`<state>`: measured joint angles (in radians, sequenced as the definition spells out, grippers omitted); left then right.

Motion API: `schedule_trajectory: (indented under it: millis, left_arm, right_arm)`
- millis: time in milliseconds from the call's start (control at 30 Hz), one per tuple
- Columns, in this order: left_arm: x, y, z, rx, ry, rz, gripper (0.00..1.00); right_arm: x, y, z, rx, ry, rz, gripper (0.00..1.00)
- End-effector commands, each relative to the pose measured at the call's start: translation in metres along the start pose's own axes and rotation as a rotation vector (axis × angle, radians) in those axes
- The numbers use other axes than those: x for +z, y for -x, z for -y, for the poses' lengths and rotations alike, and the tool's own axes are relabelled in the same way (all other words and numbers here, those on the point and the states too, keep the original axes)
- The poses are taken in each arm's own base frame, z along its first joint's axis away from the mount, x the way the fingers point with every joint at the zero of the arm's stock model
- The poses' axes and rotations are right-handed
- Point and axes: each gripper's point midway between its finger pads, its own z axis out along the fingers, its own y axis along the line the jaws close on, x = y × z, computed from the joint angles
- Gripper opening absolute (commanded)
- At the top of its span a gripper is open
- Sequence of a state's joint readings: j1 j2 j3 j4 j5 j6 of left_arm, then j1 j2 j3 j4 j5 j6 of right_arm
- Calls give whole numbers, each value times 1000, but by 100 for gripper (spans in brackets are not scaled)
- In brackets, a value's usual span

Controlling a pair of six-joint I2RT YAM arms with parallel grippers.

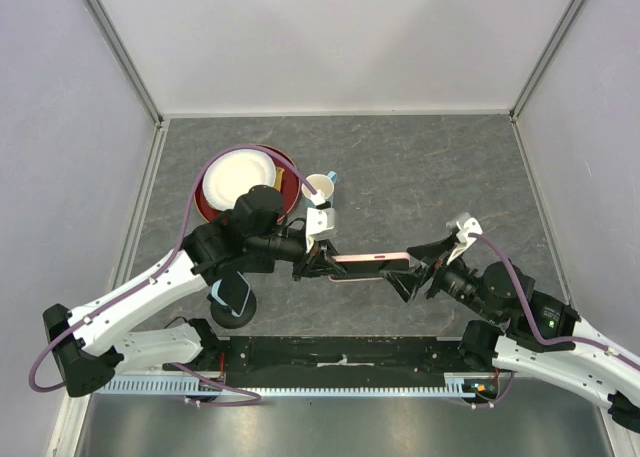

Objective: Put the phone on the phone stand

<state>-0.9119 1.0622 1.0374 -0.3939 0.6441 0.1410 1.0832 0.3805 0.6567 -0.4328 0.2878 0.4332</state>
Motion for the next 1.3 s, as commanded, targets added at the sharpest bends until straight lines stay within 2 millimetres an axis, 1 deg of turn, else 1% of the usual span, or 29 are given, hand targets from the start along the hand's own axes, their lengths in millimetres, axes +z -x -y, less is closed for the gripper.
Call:
schedule_trajectory:
  millis: [0, 33, 100, 133, 167, 233, 267, 300, 333, 400, 433, 467, 500, 533, 567, 600, 667, 700, 733, 800, 933, 1067, 1100, 1133, 1167, 1233, 1267]
  left_arm:
    - [-12, 41, 43, 144, -228, 120, 2]
    - [-11, 40, 46, 139, -257, 116, 2]
    - [-12, 40, 53, 135, -298, 115, 2]
    - [-11, 39, 53, 132, -305, 110, 2]
    - [-11, 38, 53, 127, -310, 105, 2]
    - [-11, 38, 54, 127, -312, 104, 2]
    - [-11, 38, 53, 127, -309, 104, 2]
    - [-11, 39, 52, 130, -303, 106, 2]
    - [-11, 39, 51, 127, -298, 105, 2]
    - [-10, 41, 49, 125, -281, 110, 2]
    - [-10, 43, 48, 124, -271, 114, 2]
    - [-10, 44, 45, 106, -250, 116, 2]
    - [-8, 46, 37, 106, -206, 120, 6]
    - [-8, 47, 34, 101, -187, 122, 13]
    - [-8, 49, 31, 85, -168, 127, 20]
    - [-8, 52, 26, 86, -136, 142, 35]
    - [-10, 57, 24, 61, -117, 167, 47]
    - [-10, 57, 23, 52, -113, 175, 55]
    - [-10, 61, 22, 53, -113, 192, 57]
    - [-11, 62, 20, 27, -115, 198, 60]
    - [-11, 64, 11, -21, -91, 210, 61]
    - [-16, 73, -8, -91, -41, 273, 65]
    - [-17, 75, -11, -103, -32, 288, 66]
    - [-18, 76, -17, -150, -19, 301, 66]
    - [-19, 81, -22, -153, -10, 331, 66]
    - [-20, 83, -29, -218, -10, 349, 66]
    - [-18, 83, -30, -238, -23, 352, 66]
  right_arm:
    - [-12, 9, -55, -22, 324, 48, 98]
    - [-15, 8, -63, -25, 377, 50, 97]
    - [-19, 6, -76, -27, 461, 53, 93]
    - [-23, 3, -84, -29, 513, 34, 91]
    - [-23, 0, -87, -30, 532, 21, 86]
    - [-25, -3, -94, -34, 579, 9, 79]
    - [-24, -5, -95, -35, 586, 3, 70]
    - [-25, -4, -97, -36, 597, 8, 65]
    - [-25, -5, -99, -35, 608, 5, 56]
    - [-26, -6, -102, -37, 627, 8, 47]
    - [-26, -6, -103, -39, 634, 13, 37]
    - [-27, -4, -104, -39, 644, 25, 31]
    - [-25, -5, -103, -35, 644, 36, 24]
    - [-24, -4, -103, -27, 643, 42, 0]
    - [-20, 0, -98, -6, 603, 67, 0]
    - [-16, 1, -96, 24, 592, 92, 0]
    - [-12, 5, -95, 63, 593, 161, 0]
    - [-12, 8, -96, 97, 601, 183, 0]
    - [-13, 13, -96, 114, 610, 217, 0]
    - [-14, 24, -93, 171, 610, 305, 0]
    - [-23, 46, -84, 217, 598, 445, 0]
    - [-30, 62, -78, 225, 564, 507, 0]
    - [-32, 65, -78, 225, 563, 518, 0]
    - [-33, 67, -78, 225, 563, 524, 0]
    - [-35, 72, -79, 220, 566, 535, 0]
    - [-32, 74, -79, 215, 552, 531, 0]
    - [-32, 78, -78, 216, 541, 543, 0]
